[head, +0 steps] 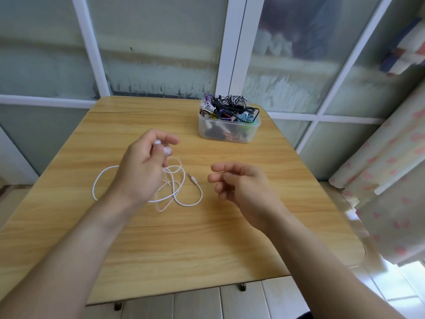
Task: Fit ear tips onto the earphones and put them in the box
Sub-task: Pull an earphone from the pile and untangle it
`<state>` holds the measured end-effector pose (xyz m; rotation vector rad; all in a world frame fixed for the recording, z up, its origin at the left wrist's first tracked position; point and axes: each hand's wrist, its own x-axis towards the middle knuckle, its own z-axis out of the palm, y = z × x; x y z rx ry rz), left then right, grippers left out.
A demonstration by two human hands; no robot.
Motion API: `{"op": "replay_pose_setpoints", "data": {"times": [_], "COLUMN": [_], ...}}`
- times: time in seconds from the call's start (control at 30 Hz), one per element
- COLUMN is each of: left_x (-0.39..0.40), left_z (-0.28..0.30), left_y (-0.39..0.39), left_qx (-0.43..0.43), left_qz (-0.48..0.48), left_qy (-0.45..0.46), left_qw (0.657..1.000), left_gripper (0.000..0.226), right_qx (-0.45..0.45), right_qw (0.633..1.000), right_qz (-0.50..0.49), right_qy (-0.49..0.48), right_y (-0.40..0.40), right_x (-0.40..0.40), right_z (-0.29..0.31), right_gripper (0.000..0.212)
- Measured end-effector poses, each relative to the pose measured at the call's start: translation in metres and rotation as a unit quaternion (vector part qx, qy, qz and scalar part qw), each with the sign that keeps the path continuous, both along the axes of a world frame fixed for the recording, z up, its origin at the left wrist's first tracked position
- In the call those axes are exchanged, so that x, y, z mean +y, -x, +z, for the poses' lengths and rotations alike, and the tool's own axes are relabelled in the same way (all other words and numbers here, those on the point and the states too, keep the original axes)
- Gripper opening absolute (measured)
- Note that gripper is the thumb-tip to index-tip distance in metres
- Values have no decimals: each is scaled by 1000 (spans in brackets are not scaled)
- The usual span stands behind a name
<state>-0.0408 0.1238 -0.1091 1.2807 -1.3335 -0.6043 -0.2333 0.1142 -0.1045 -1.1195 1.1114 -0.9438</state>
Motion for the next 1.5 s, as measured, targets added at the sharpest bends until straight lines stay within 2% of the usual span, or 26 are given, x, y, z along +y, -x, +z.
{"op": "replay_pose_setpoints", "data": {"times": [0.1, 0.2, 0.27, 0.33, 0.4, 0.43, 0.5, 0.57, 0.67, 0.73, 0.83, 0.93, 1.0, 1.1, 1.17, 1.3, 1.4, 1.5], "left_x": [-3, 0, 3, 2, 1, 1, 2, 2, 6, 9, 15, 12, 6, -8, -24, -72, -108, -148], "left_z": [-3, 1, 3, 4, 0, -2, -7, -11, -6, -1, 3, 2, 1, 10, 22, 61, 96, 121], "left_y": [-23, -37, -47, -54, -62, -63, -65, -66, -62, -56, -45, -37, -29, -1, 22, 64, 83, 91], "left_qx": [-36, -147, -220, -292, -354, -373, -389, -387, -388, -379, -320, -313, -247, -90, -68, -59, -50, -73], "left_qz": [81, 200, 254, 265, 239, 222, 197, 174, 122, 59, -66, -106, -111, -111, -106, -79, -52, -22], "left_qy": [-45, -81, -84, -141, -232, -264, -302, -309, -327, -322, -300, -281, -265, -172, -109, -24, 9, 11], "left_qw": [995, 965, 938, 908, 874, 861, 847, 851, 853, 866, 896, 901, 925, 975, 986, 995, 997, 997], "left_gripper": [31, 25, 23, 25, 28, 28, 25, 23, 35, 37, 22, 27, 36, 32, 28, 15, 8, 7], "right_qx": [55, 227, 379, 509, 582, 593, 578, 552, 515, 499, 483, 464, 404, 249, 184, 171, 243, 321], "right_qw": [998, 970, 915, 839, 776, 763, 769, 784, 795, 793, 793, 796, 841, 939, 961, 953, 920, 885], "right_qz": [-7, 0, 37, 79, 123, 136, 152, 168, 214, 236, 210, 189, 172, 68, -3, -89, -110, -105], "right_qy": [8, 84, 134, 174, 209, 219, 228, 231, 239, 258, 308, 339, 316, 227, 205, 235, 287, 320], "right_y": [-12, -27, -37, -48, -58, -61, -67, -70, -73, -76, -81, -81, -76, -62, -52, -27, -6, 4], "right_x": [-3, -4, -1, 7, 15, 16, 15, 11, 6, 4, 3, 2, 0, -10, -23, -65, -103, -144], "right_z": [0, 2, -1, -6, -13, -17, -18, -17, -16, -18, -27, -32, -27, -12, 0, 42, 83, 115], "right_gripper": [32, 31, 51, 78, 95, 98, 96, 90, 75, 65, 43, 17, 10, 20, 28, 28, 15, 18]}}
